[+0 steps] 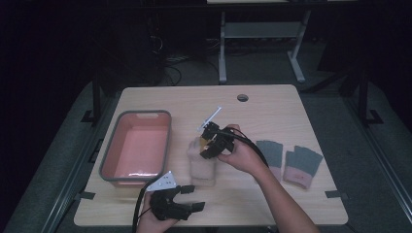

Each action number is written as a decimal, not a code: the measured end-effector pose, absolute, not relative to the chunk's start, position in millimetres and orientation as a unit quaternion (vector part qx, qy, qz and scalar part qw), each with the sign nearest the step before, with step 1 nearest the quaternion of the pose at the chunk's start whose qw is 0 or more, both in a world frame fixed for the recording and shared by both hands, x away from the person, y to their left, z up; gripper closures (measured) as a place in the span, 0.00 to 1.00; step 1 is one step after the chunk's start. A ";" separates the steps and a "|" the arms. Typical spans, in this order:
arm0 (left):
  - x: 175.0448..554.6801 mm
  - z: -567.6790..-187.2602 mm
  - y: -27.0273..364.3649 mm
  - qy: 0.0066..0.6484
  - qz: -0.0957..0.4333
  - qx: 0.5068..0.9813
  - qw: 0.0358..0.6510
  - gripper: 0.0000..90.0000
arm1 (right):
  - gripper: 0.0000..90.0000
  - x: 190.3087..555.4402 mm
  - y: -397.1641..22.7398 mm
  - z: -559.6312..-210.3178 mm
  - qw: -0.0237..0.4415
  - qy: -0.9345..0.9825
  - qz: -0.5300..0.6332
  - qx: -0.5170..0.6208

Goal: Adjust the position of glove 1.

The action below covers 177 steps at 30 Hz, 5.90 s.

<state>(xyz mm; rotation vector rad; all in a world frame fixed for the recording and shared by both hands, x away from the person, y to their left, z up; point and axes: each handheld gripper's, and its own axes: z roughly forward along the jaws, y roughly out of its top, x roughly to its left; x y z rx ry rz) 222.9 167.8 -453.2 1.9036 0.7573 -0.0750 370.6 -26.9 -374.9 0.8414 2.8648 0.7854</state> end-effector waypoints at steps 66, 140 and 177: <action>221.7 -452.3 166.1 0.316 -0.033 0.793 0.520 0.27 | 0.45 377.0 5.5 -422.5 0.052 0.948 0.198 0.244; 296.4 -466.1 117.4 0.496 -0.116 0.754 0.415 0.42 | 0.47 335.6 -121.1 -463.5 -0.087 0.765 0.378 0.514; 307.6 -470.4 117.1 0.480 -0.166 0.755 0.415 0.76 | 0.90 326.7 -130.3 -475.7 -0.148 0.715 0.427 0.534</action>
